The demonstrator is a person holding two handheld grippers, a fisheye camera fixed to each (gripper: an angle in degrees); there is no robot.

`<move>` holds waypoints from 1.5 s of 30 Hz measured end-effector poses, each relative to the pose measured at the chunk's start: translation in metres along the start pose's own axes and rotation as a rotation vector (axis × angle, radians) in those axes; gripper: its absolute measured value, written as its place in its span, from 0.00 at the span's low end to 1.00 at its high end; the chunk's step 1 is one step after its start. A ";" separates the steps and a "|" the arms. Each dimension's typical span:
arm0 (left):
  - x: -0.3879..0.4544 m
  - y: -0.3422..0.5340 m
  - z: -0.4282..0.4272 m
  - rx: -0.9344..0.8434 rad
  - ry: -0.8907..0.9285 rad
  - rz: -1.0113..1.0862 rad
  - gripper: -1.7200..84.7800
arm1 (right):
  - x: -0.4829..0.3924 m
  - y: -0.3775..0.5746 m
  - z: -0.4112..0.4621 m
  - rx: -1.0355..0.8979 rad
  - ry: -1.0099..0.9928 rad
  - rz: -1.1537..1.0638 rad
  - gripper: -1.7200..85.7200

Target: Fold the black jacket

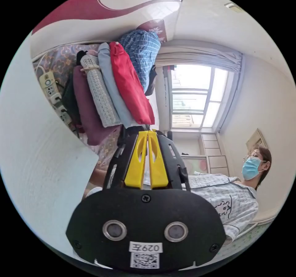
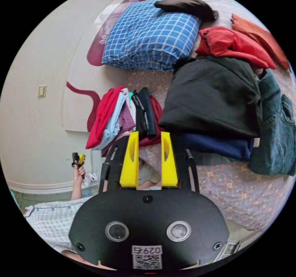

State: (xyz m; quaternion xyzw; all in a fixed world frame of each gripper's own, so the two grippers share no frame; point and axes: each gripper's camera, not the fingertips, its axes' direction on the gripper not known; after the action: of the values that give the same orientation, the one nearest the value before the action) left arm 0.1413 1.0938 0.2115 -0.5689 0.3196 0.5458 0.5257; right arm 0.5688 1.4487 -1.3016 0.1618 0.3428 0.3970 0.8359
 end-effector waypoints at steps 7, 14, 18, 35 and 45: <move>-0.018 0.057 -0.069 0.193 0.019 -0.078 0.01 | -0.029 -0.065 0.027 -0.156 0.477 -0.062 0.28; -0.043 0.120 -0.113 0.304 0.092 -0.120 0.01 | -0.055 -0.076 0.055 -0.305 0.676 0.025 0.15; -0.058 0.162 -0.155 0.386 0.119 -0.128 0.01 | -0.030 -0.038 -0.021 -0.008 0.252 0.297 0.07; -0.094 0.321 -0.377 0.465 0.197 -0.011 0.01 | -0.580 0.306 -0.061 0.365 -0.839 -0.995 0.02; -0.089 0.424 -0.454 0.529 0.022 -0.035 0.01 | -0.839 0.483 0.483 -0.737 -0.559 -0.954 0.03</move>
State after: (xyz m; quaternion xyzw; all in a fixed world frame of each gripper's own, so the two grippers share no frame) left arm -0.1447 0.5421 0.1238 -0.4229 0.4473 0.4278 0.6619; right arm 0.2629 1.1050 -0.3225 -0.2075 -0.0111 0.0178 0.9780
